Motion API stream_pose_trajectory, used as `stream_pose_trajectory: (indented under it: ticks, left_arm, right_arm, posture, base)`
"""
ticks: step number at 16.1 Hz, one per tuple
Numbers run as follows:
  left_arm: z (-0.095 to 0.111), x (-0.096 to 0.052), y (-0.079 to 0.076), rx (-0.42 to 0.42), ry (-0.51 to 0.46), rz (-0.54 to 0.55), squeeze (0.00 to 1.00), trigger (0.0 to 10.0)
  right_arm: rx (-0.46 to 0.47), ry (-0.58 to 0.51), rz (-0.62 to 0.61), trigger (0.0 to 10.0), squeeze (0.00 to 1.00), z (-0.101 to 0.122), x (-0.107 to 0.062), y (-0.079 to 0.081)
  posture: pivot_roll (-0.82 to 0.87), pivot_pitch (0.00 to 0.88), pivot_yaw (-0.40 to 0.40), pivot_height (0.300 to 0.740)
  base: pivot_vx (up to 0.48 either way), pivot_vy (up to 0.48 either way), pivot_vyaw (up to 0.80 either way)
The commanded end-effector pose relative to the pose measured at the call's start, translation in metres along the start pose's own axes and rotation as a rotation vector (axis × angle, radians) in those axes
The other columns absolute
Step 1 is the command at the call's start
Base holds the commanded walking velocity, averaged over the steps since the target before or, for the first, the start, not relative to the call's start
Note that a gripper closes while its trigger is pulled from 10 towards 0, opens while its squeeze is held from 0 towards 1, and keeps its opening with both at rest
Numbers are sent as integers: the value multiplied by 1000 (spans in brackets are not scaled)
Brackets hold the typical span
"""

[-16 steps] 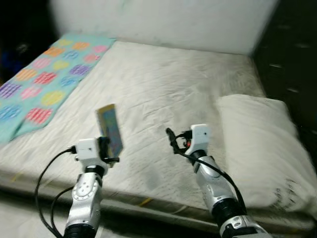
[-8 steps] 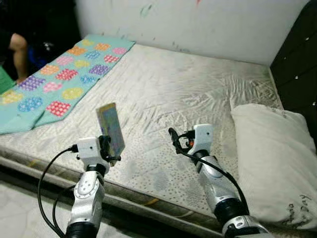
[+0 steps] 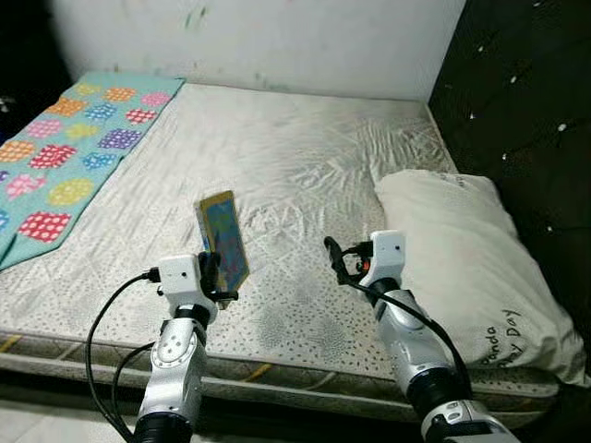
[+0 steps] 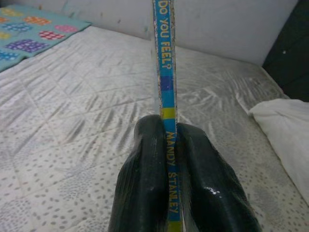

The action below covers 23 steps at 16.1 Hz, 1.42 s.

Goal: Clean up the room

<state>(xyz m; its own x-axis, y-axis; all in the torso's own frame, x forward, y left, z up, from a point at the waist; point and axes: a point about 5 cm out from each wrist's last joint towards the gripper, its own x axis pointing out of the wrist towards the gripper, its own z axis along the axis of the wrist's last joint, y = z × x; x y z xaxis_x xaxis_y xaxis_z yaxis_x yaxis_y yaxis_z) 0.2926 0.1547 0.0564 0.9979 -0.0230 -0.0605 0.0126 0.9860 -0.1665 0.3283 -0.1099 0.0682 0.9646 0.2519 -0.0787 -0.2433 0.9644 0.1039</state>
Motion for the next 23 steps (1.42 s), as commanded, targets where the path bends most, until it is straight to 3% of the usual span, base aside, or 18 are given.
stream_pose_trajectory:
  ticks: [1,23]
  left_arm:
    - [8,4,-1,13,-34,-11,0,10000]
    - [7,5,-1,19,-31,-15,0,10000]
  right_arm:
    - [1,-5,2,10000,0,3,2,2]
    - [5,-4,-6,10000,0,4,3,1]
  posture:
    - [-28,0,-27,740]
    - [-31,0,-23,740]
  base:
    - [0,0,0]
    - [0,-290,-37]
